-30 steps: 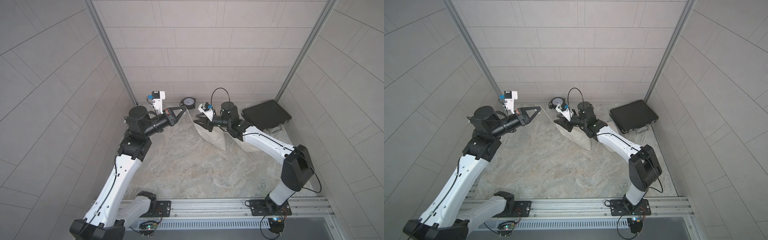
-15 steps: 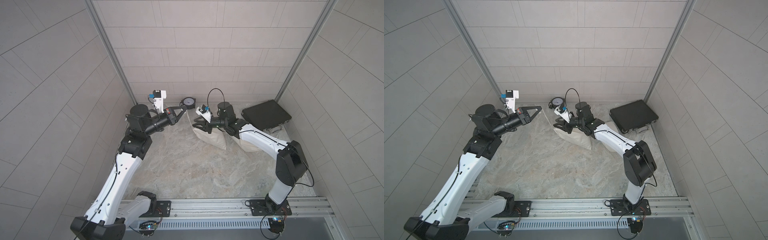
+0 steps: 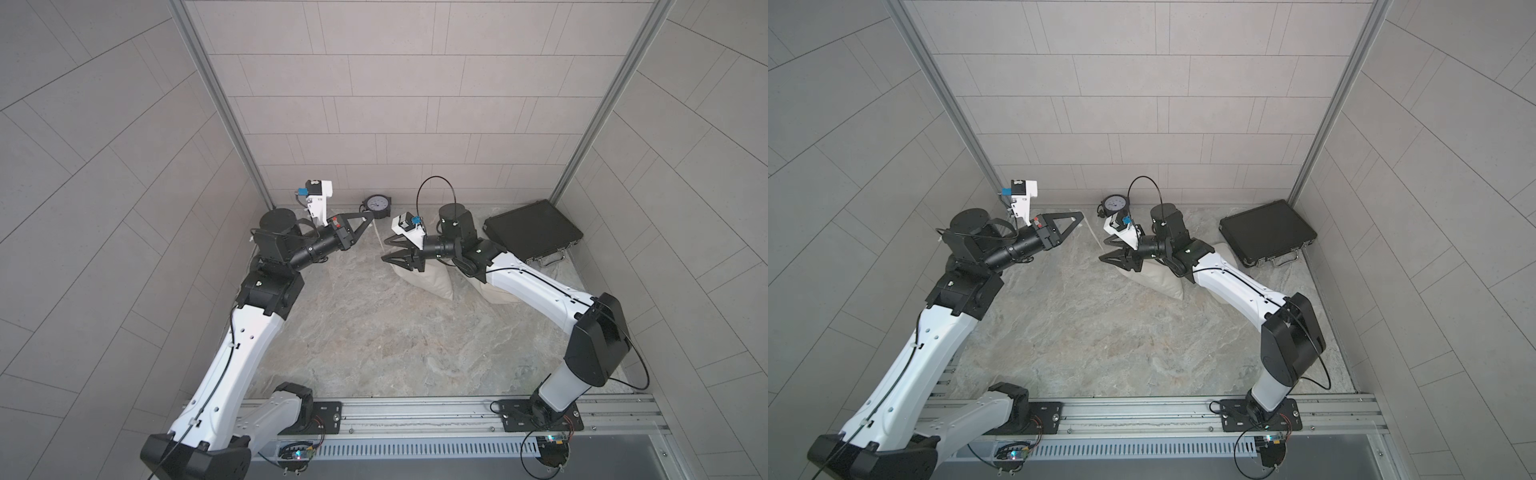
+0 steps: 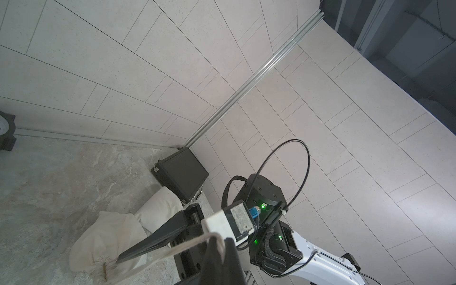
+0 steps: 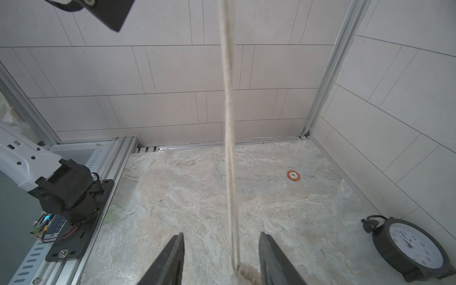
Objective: Close the soil bag
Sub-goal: Frap the soil bag at the center of the board.
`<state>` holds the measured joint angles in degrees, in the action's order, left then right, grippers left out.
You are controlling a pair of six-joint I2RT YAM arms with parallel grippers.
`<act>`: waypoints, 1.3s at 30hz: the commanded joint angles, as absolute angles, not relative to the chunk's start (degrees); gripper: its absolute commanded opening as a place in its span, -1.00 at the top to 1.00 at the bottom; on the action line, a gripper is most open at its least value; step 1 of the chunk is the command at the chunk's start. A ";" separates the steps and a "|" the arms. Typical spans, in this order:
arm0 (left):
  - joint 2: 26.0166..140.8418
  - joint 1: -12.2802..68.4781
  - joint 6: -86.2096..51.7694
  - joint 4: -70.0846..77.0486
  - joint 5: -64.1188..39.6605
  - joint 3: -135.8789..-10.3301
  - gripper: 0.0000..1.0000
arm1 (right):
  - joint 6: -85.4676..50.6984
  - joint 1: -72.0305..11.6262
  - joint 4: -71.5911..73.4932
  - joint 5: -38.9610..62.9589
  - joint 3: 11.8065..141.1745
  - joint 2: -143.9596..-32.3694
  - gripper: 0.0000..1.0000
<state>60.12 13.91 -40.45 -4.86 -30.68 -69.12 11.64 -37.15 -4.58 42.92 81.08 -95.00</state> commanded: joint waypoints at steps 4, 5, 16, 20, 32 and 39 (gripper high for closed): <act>59.20 14.11 -39.21 -5.01 -31.48 -71.26 1.00 | 12.45 -36.94 -7.14 42.34 85.03 -99.23 0.30; 58.90 14.11 -39.13 -5.13 -31.21 -71.38 1.00 | 12.53 -36.66 -7.42 42.03 85.03 -99.76 0.40; 52.94 13.67 -39.66 -4.62 -26.86 -72.51 1.00 | 12.76 -29.93 -16.10 41.16 85.34 -107.17 0.67; 52.36 13.16 -40.06 -4.26 -26.62 -73.91 1.00 | 10.04 -27.65 -19.38 35.46 86.99 -110.33 0.72; 49.74 10.16 -41.22 -3.19 -24.35 -73.72 1.00 | -6.93 -12.73 -21.25 19.90 86.72 -109.38 0.79; 49.20 7.63 -43.08 -2.13 -25.22 -73.92 1.00 | -7.57 -8.31 -21.07 10.13 82.99 -96.53 0.78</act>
